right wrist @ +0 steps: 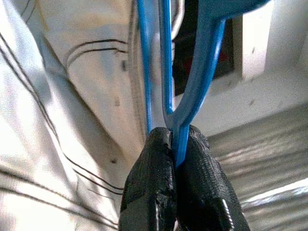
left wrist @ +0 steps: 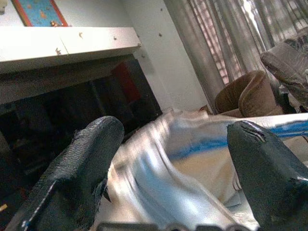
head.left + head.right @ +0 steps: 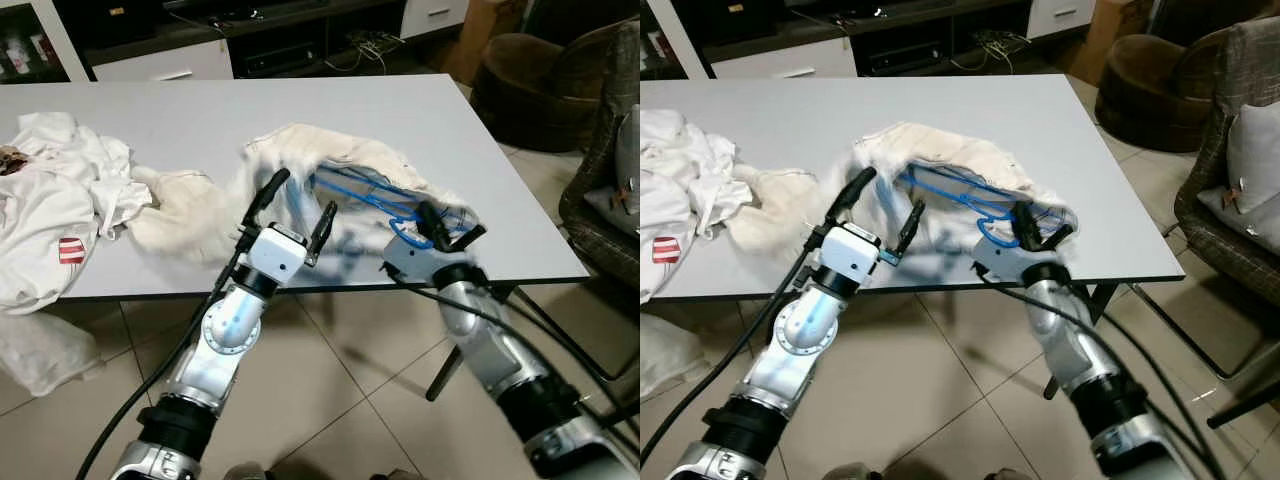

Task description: Hang hanger

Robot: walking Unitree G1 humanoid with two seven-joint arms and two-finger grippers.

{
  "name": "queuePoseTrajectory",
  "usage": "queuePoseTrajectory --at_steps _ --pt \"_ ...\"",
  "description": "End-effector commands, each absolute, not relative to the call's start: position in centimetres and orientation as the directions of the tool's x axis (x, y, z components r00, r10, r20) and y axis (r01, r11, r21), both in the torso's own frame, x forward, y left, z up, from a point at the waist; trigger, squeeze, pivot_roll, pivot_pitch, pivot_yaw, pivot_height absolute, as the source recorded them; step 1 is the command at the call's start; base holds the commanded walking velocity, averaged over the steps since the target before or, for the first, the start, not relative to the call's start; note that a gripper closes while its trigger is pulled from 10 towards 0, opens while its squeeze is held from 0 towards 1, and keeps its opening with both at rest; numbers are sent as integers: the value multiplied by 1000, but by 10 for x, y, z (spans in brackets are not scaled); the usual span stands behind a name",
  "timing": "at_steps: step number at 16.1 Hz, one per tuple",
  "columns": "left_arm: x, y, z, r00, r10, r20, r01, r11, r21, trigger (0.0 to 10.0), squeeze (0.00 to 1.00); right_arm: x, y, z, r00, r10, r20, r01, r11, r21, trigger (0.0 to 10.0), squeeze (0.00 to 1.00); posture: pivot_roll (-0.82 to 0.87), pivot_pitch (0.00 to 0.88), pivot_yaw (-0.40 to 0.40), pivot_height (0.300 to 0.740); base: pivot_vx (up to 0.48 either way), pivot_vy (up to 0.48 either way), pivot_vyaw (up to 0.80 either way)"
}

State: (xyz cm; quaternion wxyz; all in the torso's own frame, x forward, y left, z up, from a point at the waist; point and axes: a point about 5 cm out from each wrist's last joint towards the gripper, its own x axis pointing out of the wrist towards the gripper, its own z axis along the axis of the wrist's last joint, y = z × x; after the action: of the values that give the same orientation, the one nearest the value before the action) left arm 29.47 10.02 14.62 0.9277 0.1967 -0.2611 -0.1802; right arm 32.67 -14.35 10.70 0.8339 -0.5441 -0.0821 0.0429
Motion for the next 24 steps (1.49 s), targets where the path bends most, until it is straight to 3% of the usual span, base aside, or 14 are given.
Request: queuePoseTrajectory --at_steps 1,2,4,6,8,10,13,19,22,23,24 --pt "294 102 152 783 -443 436 221 854 471 10000 0 331 -143 111 979 177 105 41 332 -942 10000 0 16 0 23 740 0 0 0" --pt "293 104 156 771 -455 445 222 847 482 10000 0 334 -145 110 977 197 80 28 252 -967 10000 0 20 0 22 740 0 0 0" --pt "292 103 156 765 -466 445 228 842 489 10000 0 337 -144 106 974 225 36 -5 179 -984 10000 0 25 0 21 740 0 0 0" --pt "292 103 156 767 -467 439 230 840 491 10000 0 339 -143 103 973 230 -2 -34 137 -990 10000 0 25 0 21 740 0 0 0" --pt "296 103 142 817 -474 328 286 828 482 10000 0 339 -148 100 976 218 -23 -45 99 -994 10000 0 30 0 16 740 0 0 0" --pt "297 99 125 842 -501 200 373 808 456 10000 0 339 -154 99 981 194 -21 -42 109 -993 10000 0 30 0 15 740 0 0 0" --pt "291 90 114 849 -509 144 419 814 403 10000 0 341 -154 104 986 167 6 -20 156 -987 10000 0 26 0 17 740 0 0 0" --pt "301 95 105 924 -378 61 312 835 453 10000 0 336 -137 108 973 227 36 -9 198 -980 10000 0 26 0 16 740 0 0 0" --pt "302 95 111 920 -383 86 296 821 488 10000 0 338 -137 114 975 212 62 10 237 -972 10000 0 23 0 16 740 0 0 0" --pt "302 94 113 913 -397 93 303 814 496 0 0 339 -137 115 975 212 67 15 239 -971 10000 0 23 0 16 740 0 0 0" --pt "299 89 115 886 -453 100 344 785 516 0 0 339 -136 118 972 222 78 24 237 -971 10000 0 23 0 17 740 0 0 0"
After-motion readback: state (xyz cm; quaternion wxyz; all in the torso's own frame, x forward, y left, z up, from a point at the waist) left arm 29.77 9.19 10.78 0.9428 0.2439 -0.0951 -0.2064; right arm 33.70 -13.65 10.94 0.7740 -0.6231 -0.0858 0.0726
